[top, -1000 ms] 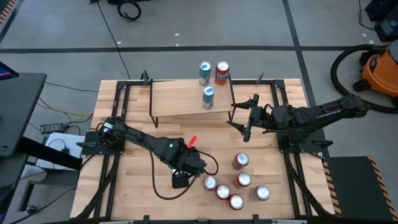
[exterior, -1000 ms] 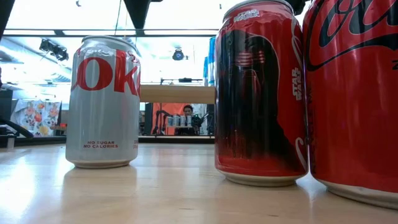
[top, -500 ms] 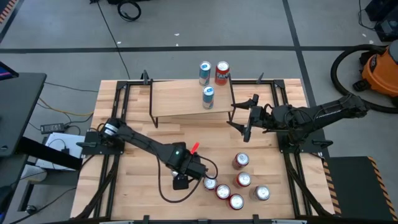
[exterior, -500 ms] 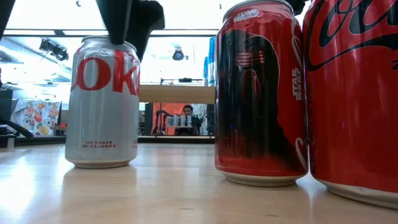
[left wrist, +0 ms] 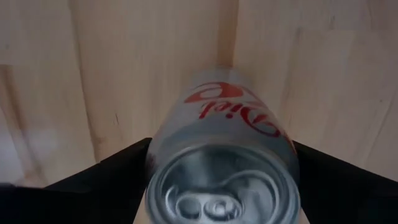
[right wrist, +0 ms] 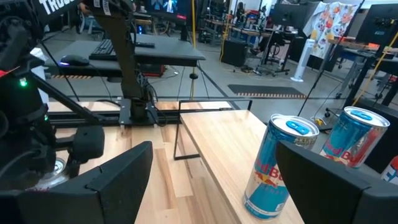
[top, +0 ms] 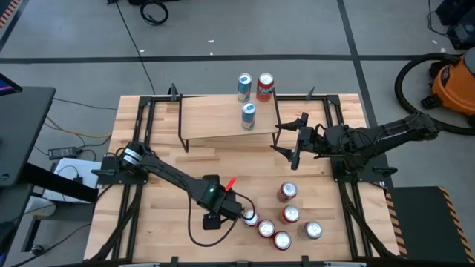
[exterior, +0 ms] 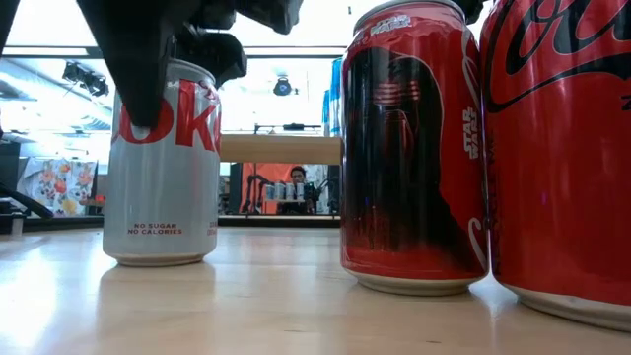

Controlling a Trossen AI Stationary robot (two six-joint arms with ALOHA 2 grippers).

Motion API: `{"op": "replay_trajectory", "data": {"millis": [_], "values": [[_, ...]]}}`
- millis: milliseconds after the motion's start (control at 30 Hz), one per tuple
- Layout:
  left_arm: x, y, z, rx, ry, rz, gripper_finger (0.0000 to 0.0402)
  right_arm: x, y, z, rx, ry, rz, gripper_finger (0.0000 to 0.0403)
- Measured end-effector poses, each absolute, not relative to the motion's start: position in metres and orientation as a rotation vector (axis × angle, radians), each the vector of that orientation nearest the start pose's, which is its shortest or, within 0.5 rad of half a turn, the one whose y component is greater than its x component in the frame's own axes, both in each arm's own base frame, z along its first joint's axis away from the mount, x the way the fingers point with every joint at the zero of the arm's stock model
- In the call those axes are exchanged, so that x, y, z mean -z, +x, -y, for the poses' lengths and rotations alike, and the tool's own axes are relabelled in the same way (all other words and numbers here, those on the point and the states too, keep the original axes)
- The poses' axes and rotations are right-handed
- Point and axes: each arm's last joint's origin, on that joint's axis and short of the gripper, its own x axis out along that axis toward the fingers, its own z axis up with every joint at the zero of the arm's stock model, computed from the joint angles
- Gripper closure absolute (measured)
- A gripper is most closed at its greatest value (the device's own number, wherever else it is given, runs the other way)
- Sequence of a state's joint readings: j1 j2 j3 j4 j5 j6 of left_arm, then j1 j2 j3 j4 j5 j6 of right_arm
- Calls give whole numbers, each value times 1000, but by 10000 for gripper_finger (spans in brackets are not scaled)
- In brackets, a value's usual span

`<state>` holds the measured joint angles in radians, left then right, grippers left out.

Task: Place canned beverage on shelf
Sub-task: Put the left silver soda can on the shelf

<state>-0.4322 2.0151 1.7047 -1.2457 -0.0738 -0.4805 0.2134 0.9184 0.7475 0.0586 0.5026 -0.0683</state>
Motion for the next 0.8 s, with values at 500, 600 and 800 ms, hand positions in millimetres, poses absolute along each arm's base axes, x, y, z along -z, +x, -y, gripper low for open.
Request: {"op": "replay_trajectory", "data": {"millis": [500, 600, 800], "values": [[-221, 352, 161, -63, 25, -1516, 53, -320, 202, -30, 285, -109, -116, 53], [-221, 352, 161, -48, 40, -1517, 73, -320, 202, -30, 285, -109, -116, 53], [-221, 351, 161, 5, 98, -1522, 103, -320, 202, -30, 285, -109, -116, 53]]}}
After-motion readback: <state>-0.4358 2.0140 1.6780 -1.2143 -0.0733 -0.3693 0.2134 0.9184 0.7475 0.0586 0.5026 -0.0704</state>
